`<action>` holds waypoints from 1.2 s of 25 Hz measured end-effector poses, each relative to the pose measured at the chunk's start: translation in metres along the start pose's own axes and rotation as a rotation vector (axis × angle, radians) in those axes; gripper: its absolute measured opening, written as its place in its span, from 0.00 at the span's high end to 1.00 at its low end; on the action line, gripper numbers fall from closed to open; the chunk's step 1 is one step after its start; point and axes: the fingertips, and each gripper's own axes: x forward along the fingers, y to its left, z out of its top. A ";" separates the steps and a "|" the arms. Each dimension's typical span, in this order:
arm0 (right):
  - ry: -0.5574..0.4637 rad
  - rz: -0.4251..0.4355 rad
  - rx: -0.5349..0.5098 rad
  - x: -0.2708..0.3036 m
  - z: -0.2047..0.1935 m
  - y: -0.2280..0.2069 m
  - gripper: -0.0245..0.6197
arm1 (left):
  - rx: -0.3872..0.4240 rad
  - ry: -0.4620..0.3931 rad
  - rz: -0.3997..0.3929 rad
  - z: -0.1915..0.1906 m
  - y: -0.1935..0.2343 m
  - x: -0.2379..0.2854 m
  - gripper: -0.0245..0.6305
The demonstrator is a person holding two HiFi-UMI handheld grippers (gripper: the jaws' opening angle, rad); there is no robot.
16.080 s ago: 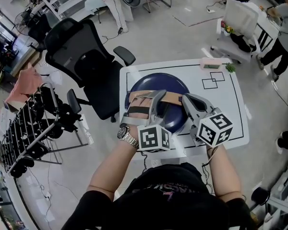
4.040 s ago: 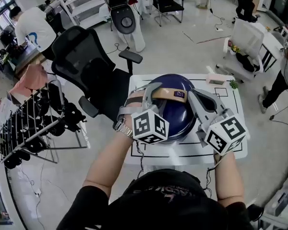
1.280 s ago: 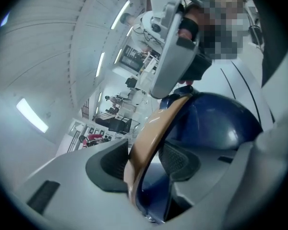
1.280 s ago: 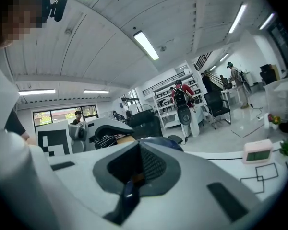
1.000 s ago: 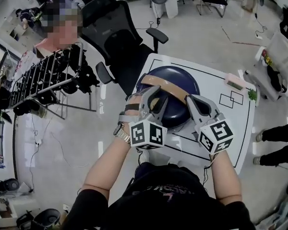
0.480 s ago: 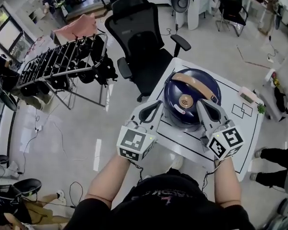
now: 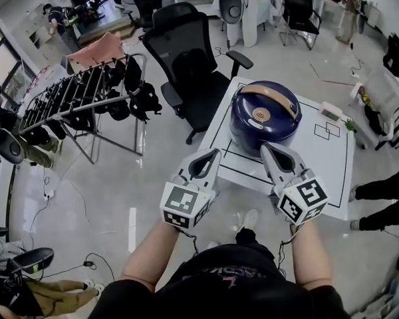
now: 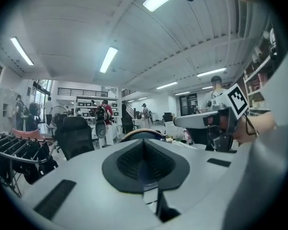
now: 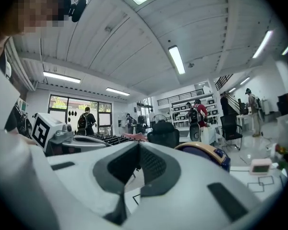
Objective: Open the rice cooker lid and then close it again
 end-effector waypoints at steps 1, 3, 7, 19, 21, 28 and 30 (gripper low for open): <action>-0.001 -0.012 -0.004 -0.009 -0.002 0.008 0.96 | 0.002 0.001 -0.022 -0.002 -0.008 -0.007 0.96; 0.001 -0.038 -0.006 -0.027 -0.008 0.021 0.96 | 0.006 0.004 -0.060 -0.007 -0.023 -0.018 0.96; 0.020 -0.105 0.011 -0.061 -0.023 0.034 0.96 | 0.010 0.021 -0.130 -0.017 -0.055 -0.032 0.96; 0.027 -0.175 -0.004 -0.146 -0.023 0.028 0.96 | 0.010 0.006 -0.192 -0.012 -0.137 -0.048 0.96; 0.032 -0.156 -0.010 -0.159 -0.023 0.023 0.96 | -0.007 0.000 -0.163 -0.010 -0.148 -0.044 0.96; 0.017 -0.091 -0.001 -0.208 -0.022 -0.005 0.96 | -0.023 -0.004 -0.074 -0.002 -0.201 -0.034 0.96; 0.012 -0.067 0.012 -0.219 -0.024 -0.011 0.96 | -0.013 0.006 -0.050 -0.002 -0.214 -0.035 0.96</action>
